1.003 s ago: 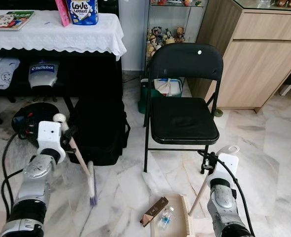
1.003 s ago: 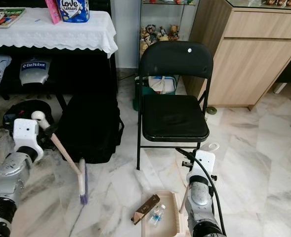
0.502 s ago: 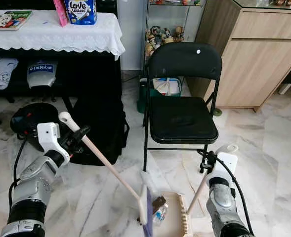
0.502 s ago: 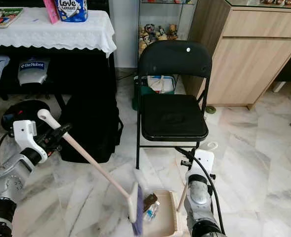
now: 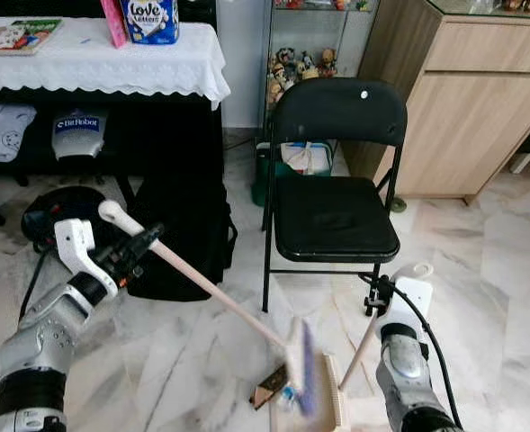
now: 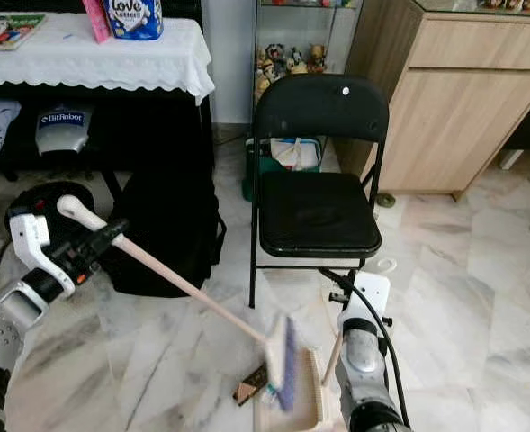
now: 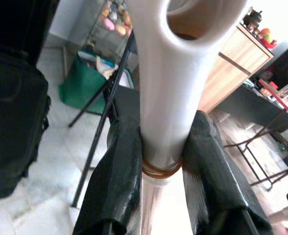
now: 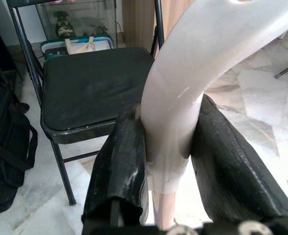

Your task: Sweep floor

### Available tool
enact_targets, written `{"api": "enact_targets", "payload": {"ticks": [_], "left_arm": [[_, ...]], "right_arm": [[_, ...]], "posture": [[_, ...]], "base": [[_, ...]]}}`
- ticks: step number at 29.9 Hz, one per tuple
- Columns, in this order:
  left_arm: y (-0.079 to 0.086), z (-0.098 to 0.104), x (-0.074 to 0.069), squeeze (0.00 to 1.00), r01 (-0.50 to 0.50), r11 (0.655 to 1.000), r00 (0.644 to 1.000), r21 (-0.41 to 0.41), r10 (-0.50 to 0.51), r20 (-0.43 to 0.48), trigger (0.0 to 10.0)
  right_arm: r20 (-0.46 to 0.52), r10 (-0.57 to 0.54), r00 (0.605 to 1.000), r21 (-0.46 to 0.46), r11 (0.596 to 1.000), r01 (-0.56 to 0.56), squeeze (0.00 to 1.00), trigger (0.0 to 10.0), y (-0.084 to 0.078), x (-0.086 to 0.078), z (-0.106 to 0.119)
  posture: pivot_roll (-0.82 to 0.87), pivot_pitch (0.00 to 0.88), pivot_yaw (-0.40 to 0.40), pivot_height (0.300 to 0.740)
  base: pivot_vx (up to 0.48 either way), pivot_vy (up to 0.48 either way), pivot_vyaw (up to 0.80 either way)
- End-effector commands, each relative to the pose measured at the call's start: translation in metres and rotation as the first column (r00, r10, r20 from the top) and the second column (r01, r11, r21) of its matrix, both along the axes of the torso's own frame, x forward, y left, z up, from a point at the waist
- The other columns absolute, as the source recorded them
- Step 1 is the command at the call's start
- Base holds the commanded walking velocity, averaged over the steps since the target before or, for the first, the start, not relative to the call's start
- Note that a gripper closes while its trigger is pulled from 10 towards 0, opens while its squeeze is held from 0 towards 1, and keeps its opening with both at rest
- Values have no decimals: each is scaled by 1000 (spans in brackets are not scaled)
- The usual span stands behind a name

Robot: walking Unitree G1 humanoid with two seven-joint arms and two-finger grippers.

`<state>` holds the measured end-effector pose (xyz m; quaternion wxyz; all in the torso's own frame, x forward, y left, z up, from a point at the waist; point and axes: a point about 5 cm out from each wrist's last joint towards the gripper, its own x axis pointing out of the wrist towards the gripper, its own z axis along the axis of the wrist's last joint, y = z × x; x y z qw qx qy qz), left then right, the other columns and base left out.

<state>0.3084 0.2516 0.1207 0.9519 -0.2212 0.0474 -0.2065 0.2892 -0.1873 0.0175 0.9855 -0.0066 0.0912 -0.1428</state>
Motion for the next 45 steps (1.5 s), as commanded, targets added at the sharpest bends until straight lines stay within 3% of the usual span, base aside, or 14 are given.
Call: {"api": "enact_targets", "payload": {"ticks": [1, 8, 28, 36, 41, 45], "left_arm": [[-2, 7, -1, 0, 18, 1000, 999, 1, -18, 35, 10000], [3, 4, 0, 0, -29, 999, 999, 14, 28, 27, 10000], [3, 2, 0, 0, -25, 998, 1000, 56, 24, 19, 10000], [9, 9, 5, 0, -116, 992, 991, 46, 113, 68, 10000], [17, 20, 12, 0, -248, 968, 961, 21, 244, 132, 10000], [16, 26, 14, 0, -255, 967, 955, -1, 252, 155, 10000]], "right_arm": [[14, 4, 1000, 8, 1000, -4, 0, 10000, 1, 3, 3], [72, 8, 997, 15, 1000, -10, 0, 10000, 2, 11, 15], [203, 18, 979, 62, 998, -31, 0, 10000, 6, 25, 40], [218, 22, 976, 78, 996, -40, 0, 10000, 8, 25, 42], [246, 35, 969, 92, 994, -59, 0, 10000, 10, 28, 47], [258, 40, 965, 96, 993, -66, 0, 10000, 12, 29, 50]], "posture": [[-41, 60, -42, 740], [-46, 63, -42, 740], [-47, 67, -39, 740], [-46, 69, -40, 740], [-48, 69, -40, 740], [-48, 69, -40, 740]], "base": [[0, 0, 0], [0, 0, 0], [0, 0, 0], [0, 0, 0], [0, 0, 0], [0, 0, 0]]}}
